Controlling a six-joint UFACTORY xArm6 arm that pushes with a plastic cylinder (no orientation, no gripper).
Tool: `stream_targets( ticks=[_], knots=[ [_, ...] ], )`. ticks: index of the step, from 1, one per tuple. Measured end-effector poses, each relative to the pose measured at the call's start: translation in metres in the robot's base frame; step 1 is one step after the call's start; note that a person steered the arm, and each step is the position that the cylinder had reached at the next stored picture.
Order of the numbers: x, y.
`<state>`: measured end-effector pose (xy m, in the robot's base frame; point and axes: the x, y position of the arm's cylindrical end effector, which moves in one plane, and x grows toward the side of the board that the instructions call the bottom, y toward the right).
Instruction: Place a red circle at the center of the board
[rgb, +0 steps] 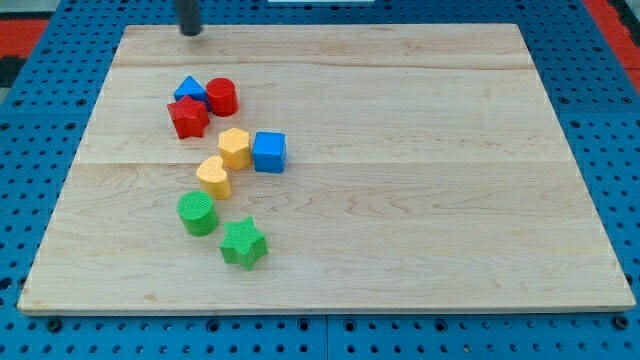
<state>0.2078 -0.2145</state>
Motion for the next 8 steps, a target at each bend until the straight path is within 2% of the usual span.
stream_targets(
  ticks=[1,2,3,5,6,7,8],
  knots=[
    [0.043,-0.017],
    [0.085,0.035],
    [0.104,0.042],
    [0.148,0.102],
    [0.140,0.091],
    [0.140,0.047],
    [0.130,0.078]
  ],
)
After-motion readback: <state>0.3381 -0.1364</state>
